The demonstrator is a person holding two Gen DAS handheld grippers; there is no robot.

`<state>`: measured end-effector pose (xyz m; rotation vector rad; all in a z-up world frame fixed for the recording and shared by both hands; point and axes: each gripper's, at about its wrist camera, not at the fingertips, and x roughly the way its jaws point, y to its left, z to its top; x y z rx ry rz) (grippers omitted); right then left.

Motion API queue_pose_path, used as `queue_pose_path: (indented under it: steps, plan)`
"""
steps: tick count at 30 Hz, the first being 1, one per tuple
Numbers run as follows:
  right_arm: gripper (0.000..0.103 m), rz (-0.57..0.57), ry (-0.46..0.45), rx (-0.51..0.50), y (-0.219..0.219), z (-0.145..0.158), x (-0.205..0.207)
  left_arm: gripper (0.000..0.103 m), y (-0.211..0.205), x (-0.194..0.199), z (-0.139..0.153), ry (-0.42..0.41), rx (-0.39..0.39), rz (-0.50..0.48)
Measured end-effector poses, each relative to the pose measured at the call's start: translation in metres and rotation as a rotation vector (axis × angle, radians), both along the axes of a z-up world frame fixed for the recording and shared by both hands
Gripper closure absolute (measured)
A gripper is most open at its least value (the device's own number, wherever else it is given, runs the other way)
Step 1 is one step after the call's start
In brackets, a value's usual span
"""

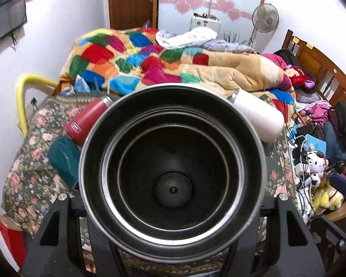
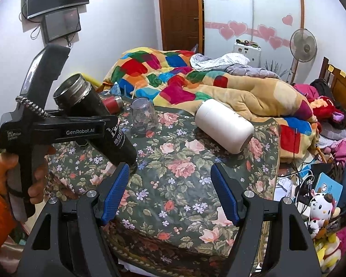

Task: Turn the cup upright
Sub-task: 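Rotate the black thermos with the left gripper until its open mouth points up, then lower the upright thermos onto the bed with the left gripper and open it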

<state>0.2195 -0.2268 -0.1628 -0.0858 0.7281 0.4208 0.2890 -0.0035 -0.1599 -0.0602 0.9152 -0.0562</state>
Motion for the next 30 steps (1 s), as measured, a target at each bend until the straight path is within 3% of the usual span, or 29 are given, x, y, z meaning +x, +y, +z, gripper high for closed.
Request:
queue_pose_path:
  steps: [8,18,25,30]
  plan:
    - [0.033,-0.002,0.012,0.011,0.001,-0.003,0.004,0.040,-0.006,0.007,-0.015,0.028,0.029,-0.007]
    - [0.033,-0.006,0.003,0.021,0.000,0.000,0.001,0.036,-0.012,0.009,-0.006,0.025,0.056,-0.038]
    - [0.033,-0.013,-0.050,0.044,-0.002,0.023,-0.014,0.033,-0.004,-0.027,0.029,-0.072,0.057,-0.044]
    - [0.033,-0.019,-0.119,0.089,-0.006,0.052,-0.032,0.033,0.008,-0.082,0.075,-0.244,0.059,-0.043]
